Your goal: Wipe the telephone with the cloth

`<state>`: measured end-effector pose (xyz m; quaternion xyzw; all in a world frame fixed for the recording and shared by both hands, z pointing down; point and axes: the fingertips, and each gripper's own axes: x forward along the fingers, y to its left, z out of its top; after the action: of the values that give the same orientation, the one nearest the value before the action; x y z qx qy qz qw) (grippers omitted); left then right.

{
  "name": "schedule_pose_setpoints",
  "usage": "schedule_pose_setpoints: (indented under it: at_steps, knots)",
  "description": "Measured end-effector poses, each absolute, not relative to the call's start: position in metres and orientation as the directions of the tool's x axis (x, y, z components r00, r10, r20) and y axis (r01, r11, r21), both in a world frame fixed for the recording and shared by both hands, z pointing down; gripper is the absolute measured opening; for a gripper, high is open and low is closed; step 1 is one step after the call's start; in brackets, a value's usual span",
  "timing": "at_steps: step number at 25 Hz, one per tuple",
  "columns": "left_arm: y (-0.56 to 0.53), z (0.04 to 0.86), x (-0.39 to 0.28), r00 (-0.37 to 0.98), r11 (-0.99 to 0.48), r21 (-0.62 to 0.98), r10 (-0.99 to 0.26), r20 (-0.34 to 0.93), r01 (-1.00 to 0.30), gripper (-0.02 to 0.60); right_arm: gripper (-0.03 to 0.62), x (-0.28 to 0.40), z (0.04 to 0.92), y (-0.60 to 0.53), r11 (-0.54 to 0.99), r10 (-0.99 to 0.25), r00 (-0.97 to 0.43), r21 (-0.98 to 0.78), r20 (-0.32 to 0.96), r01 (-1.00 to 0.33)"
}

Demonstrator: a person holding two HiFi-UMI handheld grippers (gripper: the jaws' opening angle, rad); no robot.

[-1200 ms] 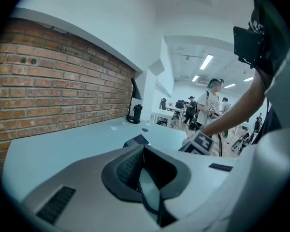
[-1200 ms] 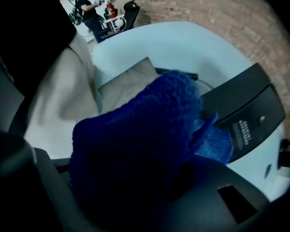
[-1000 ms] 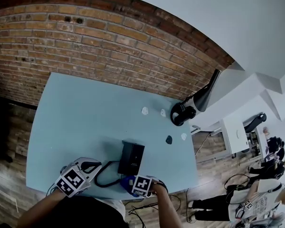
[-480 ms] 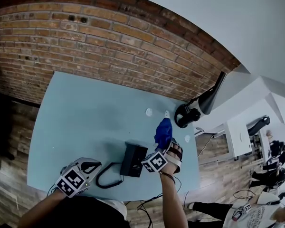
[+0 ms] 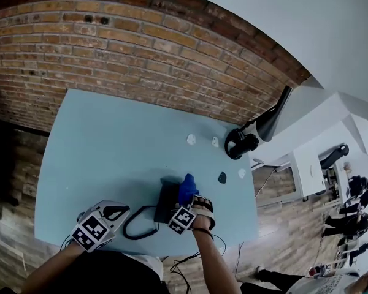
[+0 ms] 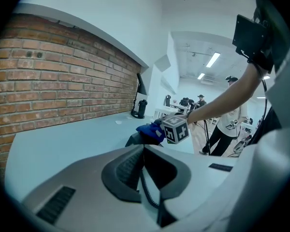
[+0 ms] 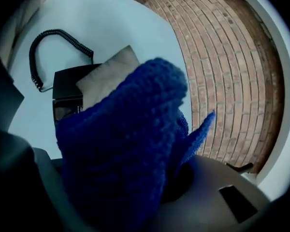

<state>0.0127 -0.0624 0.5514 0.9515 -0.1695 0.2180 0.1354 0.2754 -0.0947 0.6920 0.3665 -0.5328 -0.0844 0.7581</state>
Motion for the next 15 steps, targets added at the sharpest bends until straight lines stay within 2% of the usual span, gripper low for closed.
schedule_pose_setpoints:
  at_steps: [7,15]
  knots:
    - [-0.057,0.555,0.016,0.853,-0.922,0.168,-0.24,0.463,-0.35,-0.009,0.087,0.265,0.701,-0.087,0.757,-0.521,0.523,0.648,0.675,-0.082]
    - [-0.047,0.558,0.024,0.856,-0.93,0.167,-0.218,0.468,-0.328,-0.009,0.086,0.268,0.706,-0.076,0.77,-0.482,0.562,0.631,0.672,-0.094]
